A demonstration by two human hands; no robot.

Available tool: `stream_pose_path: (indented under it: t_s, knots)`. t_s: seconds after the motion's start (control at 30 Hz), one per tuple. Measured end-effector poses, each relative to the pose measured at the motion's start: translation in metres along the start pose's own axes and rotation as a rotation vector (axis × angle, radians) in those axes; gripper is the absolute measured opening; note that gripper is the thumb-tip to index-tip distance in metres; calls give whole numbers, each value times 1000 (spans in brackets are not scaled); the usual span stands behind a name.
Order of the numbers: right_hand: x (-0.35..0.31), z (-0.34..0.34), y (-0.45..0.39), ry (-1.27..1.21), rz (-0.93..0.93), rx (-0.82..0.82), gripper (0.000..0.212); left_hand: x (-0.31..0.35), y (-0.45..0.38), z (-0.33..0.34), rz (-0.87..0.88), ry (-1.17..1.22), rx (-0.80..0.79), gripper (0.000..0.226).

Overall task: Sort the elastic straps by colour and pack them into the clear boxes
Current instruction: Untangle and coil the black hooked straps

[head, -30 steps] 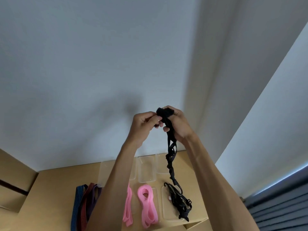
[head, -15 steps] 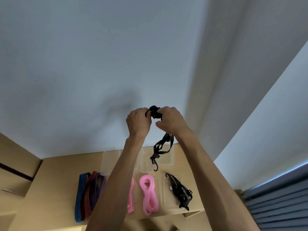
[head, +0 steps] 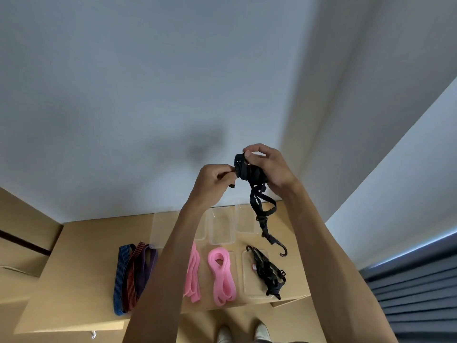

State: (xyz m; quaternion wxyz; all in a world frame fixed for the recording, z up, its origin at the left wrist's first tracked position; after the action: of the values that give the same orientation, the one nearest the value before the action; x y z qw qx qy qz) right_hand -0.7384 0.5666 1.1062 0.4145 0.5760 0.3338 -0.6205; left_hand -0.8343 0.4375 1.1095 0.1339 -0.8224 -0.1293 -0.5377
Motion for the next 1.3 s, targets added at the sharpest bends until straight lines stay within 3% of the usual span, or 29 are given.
stream_pose_path:
  t_s: [0.23,0.37,0.5,0.6,0.7,0.73,0.8,0.87,0.97,1.1,1.2,1.3]
  knots:
    - [-9,-16,6,204,-93,249,28,-16,4,-4,-39,-115,53,23]
    - [-16,-3,4,217,-121,94,26,-6,6,-5,13,-19,-66,49]
    - [-22,11,-3,237,-137,-45,20,4,8,-19,67,139,-47,33]
    - [-13,34,-12,241,-110,-76,18,7,1,-30,55,209,86,31]
    - [11,51,-15,346,-21,-89,10,4,-7,-42,-22,34,273,31]
    - [19,54,-14,410,14,-101,14,0,-8,-46,-53,-28,326,28]
    - [30,60,-10,541,68,-113,44,-7,-9,-53,-105,-103,417,25]
    - [33,65,-9,635,72,-91,52,-13,-10,-57,-140,-220,467,25]
    - [22,74,-7,845,-27,-24,37,-17,-11,-50,-162,-505,425,23]
    - [0,82,2,1073,-176,69,45,-22,-11,-36,-164,-761,302,20]
    - [-17,73,3,1238,-197,122,41,-23,-11,-21,-78,-753,160,21]
    - [-27,56,-1,966,-222,6,39,-24,0,-12,53,-573,32,21]
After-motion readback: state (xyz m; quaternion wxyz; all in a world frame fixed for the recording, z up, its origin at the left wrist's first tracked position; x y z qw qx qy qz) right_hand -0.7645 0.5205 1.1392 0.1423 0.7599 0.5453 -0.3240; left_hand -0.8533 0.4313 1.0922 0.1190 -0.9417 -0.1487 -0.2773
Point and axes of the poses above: each hand's wrist, its own y-axis away from the middle knuckle, its own z-axis out of the palm, x = y × z, the point moved 7 cm from there along -y, towards the middle knuckle, and after that the axes turned 12 degrees about -x, right-handed, at the moved point
